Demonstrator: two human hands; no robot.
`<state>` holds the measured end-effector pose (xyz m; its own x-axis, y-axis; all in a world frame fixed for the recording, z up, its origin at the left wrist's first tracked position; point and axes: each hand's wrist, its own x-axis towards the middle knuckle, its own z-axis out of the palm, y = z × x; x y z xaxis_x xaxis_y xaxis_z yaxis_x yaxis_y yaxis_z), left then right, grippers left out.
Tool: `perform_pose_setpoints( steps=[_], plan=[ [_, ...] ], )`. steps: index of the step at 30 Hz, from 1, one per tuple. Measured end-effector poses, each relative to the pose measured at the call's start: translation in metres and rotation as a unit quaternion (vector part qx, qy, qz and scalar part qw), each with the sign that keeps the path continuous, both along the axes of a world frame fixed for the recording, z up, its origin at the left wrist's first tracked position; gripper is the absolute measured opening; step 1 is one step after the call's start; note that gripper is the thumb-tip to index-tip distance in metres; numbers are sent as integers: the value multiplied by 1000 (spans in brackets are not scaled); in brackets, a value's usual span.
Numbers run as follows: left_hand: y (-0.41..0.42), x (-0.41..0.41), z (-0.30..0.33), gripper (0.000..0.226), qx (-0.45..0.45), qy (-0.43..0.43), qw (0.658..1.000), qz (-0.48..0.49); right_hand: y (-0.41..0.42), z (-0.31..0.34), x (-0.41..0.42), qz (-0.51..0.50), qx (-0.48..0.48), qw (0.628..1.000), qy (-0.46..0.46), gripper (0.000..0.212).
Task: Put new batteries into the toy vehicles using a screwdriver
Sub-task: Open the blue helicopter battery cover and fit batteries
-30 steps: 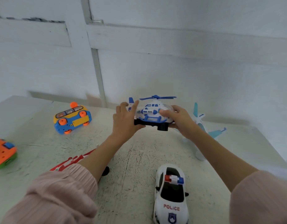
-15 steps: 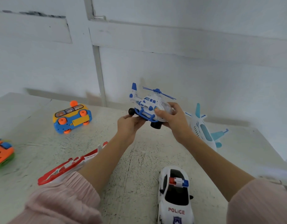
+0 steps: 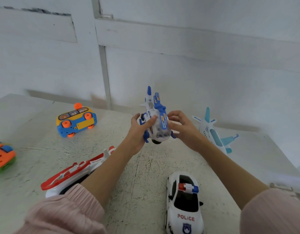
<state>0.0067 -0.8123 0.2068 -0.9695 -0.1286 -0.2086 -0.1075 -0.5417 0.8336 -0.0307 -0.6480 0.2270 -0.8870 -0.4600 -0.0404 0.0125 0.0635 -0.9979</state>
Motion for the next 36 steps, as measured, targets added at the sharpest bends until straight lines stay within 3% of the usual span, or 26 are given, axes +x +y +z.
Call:
perform_pose_setpoints(
  steps=[4,10,16,23,29,34,36],
  plan=[
    [4,0,-5,77,-40,-4,999,-24,0,-4,-1,53,-57,992,-97,62],
    [7,-3,-19,64,-102,-47,993,-26,-8,-20,1,-6,-18,995,-96,48],
    [4,-2,-32,45,-181,-28,983,-13,-9,-38,3,-33,52,996,-59,56],
    [1,-3,-33,30,-173,-16,984,23,-18,-35,4,-14,76,996,-49,61],
    [-1,-2,-32,40,-168,-20,985,43,-24,-33,7,-23,91,995,-40,58],
    [1,-3,-32,42,-175,-24,983,53,-25,-25,12,-17,100,995,-13,35],
    [1,-3,-31,43,-179,-25,982,55,-24,-24,13,-18,108,994,-8,41]
  ],
)
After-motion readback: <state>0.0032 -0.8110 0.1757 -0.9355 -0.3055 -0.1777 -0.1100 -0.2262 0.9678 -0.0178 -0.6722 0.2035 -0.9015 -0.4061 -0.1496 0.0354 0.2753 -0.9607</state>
